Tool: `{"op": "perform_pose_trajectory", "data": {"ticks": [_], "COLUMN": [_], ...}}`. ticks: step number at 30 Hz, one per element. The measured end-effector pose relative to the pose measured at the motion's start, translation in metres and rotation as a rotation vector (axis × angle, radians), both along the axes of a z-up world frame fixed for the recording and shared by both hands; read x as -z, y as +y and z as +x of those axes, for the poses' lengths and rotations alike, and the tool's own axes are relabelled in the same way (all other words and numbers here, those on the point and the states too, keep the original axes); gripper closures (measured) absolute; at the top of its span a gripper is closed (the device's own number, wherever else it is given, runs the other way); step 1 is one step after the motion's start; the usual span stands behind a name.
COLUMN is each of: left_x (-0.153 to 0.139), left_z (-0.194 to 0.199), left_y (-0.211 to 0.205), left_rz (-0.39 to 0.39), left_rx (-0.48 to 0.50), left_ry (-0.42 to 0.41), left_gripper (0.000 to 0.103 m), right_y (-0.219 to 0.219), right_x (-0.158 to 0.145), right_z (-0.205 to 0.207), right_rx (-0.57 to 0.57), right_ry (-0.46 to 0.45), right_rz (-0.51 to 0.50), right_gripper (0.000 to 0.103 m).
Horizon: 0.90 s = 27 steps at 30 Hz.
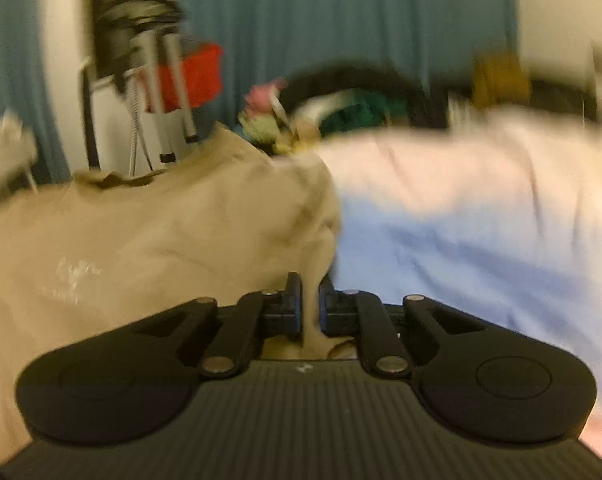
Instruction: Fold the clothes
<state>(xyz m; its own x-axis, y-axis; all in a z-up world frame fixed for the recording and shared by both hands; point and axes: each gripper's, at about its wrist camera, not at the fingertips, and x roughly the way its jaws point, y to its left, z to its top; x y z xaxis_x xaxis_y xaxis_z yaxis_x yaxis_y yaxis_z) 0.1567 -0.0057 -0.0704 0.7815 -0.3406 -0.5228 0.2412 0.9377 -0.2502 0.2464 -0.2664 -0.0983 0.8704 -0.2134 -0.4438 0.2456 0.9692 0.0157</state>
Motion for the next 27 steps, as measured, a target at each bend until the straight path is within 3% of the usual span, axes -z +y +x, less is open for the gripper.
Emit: {"op": "perform_pose_trajectory", "data": {"ticks": [2, 8, 11, 13, 14, 16, 17, 18, 22, 24, 27], "left_x": [0.001, -0.001, -0.003, -0.004, -0.005, -0.005, -0.004, -0.004, -0.004, -0.006, -0.009], "left_z": [0.001, 0.002, 0.002, 0.002, 0.002, 0.001, 0.001, 0.000, -0.002, -0.002, -0.002], "left_y": [0.004, 0.022, 0.031, 0.035, 0.037, 0.035, 0.034, 0.032, 0.024, 0.020, 0.013], "left_rz": [-0.029, -0.080, -0.098, -0.114, -0.121, -0.119, -0.113, -0.106, -0.098, -0.097, -0.089], "left_rx": [-0.005, -0.039, -0.059, -0.066, -0.070, -0.072, -0.070, -0.068, -0.058, -0.055, -0.058], "left_ry": [-0.002, 0.000, 0.002, 0.006, 0.008, 0.012, 0.013, 0.015, 0.015, 0.003, -0.029], "left_gripper": [0.019, 0.019, 0.019, 0.019, 0.019, 0.019, 0.019, 0.019, 0.019, 0.019, 0.019], "right_y": [0.036, 0.127, 0.147, 0.132, 0.121, 0.091, 0.073, 0.056, -0.001, -0.023, -0.037], "right_x": [-0.005, 0.021, 0.029, 0.018, 0.010, -0.008, -0.015, -0.021, -0.031, -0.025, -0.004], "right_z": [-0.001, -0.007, -0.014, -0.015, -0.013, -0.013, -0.015, -0.017, -0.030, -0.029, -0.018], "right_rx": [-0.085, -0.451, -0.497, -0.461, -0.435, -0.333, -0.273, -0.213, 0.034, 0.135, 0.130], "right_ry": [-0.033, -0.013, -0.006, -0.043, -0.060, -0.086, -0.108, -0.131, -0.225, -0.198, -0.117], "right_rz": [-0.156, -0.435, -0.520, -0.428, -0.361, -0.171, -0.076, 0.015, 0.187, 0.231, 0.321], "right_gripper": [0.094, 0.096, 0.096, 0.095, 0.090, 0.067, 0.044, 0.027, 0.022, 0.020, 0.020]}}
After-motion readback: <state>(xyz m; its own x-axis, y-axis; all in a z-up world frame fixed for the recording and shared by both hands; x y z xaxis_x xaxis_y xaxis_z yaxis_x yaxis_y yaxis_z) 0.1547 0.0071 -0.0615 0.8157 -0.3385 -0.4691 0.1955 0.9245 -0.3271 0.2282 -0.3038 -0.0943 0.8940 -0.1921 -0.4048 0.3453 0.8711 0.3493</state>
